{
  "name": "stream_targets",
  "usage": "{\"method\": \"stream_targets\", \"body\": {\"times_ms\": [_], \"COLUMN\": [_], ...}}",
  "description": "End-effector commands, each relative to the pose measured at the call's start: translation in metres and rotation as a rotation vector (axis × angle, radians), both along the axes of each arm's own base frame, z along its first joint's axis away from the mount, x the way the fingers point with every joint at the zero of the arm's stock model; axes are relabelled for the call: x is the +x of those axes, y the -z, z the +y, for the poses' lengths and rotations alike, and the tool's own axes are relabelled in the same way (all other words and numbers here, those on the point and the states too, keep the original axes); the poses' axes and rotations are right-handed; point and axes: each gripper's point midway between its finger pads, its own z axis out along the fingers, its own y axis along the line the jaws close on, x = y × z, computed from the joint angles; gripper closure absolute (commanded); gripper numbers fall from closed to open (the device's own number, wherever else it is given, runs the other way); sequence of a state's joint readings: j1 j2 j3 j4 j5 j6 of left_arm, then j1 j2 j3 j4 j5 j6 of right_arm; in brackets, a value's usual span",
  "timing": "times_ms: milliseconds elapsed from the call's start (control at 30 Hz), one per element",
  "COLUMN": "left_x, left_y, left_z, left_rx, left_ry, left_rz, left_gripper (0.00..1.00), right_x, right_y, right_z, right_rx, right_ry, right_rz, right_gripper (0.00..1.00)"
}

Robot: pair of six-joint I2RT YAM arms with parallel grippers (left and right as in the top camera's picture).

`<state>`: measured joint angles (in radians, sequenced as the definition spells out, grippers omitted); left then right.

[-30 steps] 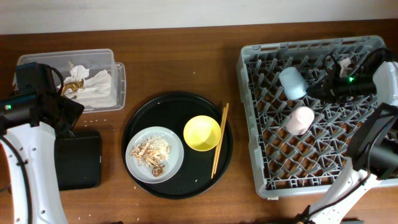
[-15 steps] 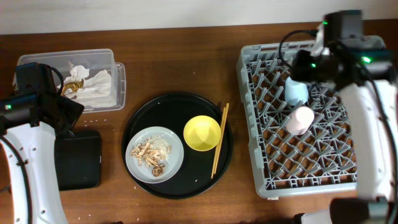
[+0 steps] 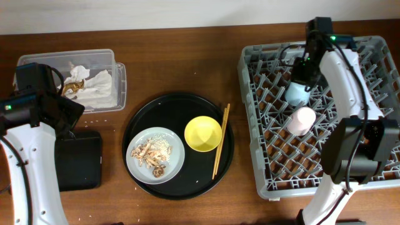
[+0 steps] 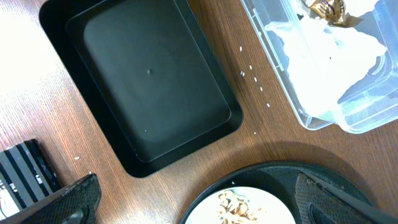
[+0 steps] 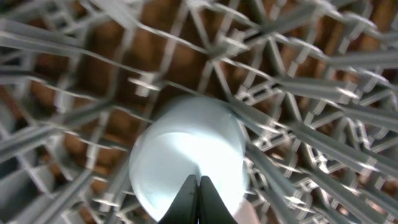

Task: Sort waste into correct bins and load items into the dishwasher rack
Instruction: 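Move the right gripper to the yellow bowl and grasp it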

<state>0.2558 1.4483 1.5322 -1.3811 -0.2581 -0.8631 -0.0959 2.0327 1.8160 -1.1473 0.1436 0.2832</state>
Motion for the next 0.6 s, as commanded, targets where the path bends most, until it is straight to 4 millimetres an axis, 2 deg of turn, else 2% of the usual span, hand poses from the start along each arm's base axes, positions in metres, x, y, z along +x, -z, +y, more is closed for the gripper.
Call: {"method": "stream_targets", "body": {"times_ms": [0, 100, 167, 233, 300, 367, 400, 433, 467, 500, 533, 567], "left_x": [-0.001, -0.001, -0.001, -0.001, -0.001, -0.001, -0.001, -0.001, -0.001, -0.001, -0.001, -0.001], "left_y": [0.0, 0.0, 0.0, 0.0, 0.0, 0.0, 0.0, 0.0, 0.0, 0.0, 0.0, 0.0], "left_z": [0.002, 0.002, 0.002, 0.002, 0.002, 0.002, 0.002, 0.002, 0.002, 0.002, 0.002, 0.002], "left_rx": [0.007, 0.008, 0.007, 0.008, 0.008, 0.008, 0.008, 0.008, 0.008, 0.008, 0.008, 0.008], "left_ry": [0.0, 0.0, 0.0, 0.0, 0.0, 0.0, 0.0, 0.0, 0.0, 0.0, 0.0, 0.0], "left_rz": [0.004, 0.004, 0.004, 0.004, 0.004, 0.004, 0.004, 0.004, 0.004, 0.004, 0.003, 0.004], "left_gripper": [0.01, 0.01, 0.01, 0.01, 0.01, 0.01, 0.01, 0.01, 0.01, 0.01, 0.01, 0.01], "right_x": [-0.015, -0.032, -0.035, -0.041, -0.055, -0.079, -0.093, -0.104, -0.119, -0.126, -0.133, -0.139], "right_y": [0.001, -0.008, -0.036, -0.08, -0.12, -0.164, -0.176, -0.18, -0.179, -0.174, -0.165, -0.151], "right_z": [-0.027, -0.033, -0.028, -0.003, 0.032, 0.107, 0.139, 0.163, 0.196, 0.219, 0.24, 0.265], "right_rx": [-0.02, -0.007, 0.001, 0.041, 0.097, 0.238, 0.285, 0.298, 0.307, 0.31, 0.304, 0.302], "right_ry": [0.056, 0.133, 0.169, 0.118, 0.028, -0.223, -0.325, -0.395, -0.5, -0.568, -0.628, -0.695], "right_rz": [0.047, 0.07, -0.001, -0.109, -0.194, -0.294, -0.309, -0.304, -0.283, -0.26, -0.233, -0.195], "right_gripper": [0.96, 0.96, 0.96, 0.96, 0.96, 0.93, 0.91, 0.89, 0.77, 0.28, 0.05, 0.02]}}
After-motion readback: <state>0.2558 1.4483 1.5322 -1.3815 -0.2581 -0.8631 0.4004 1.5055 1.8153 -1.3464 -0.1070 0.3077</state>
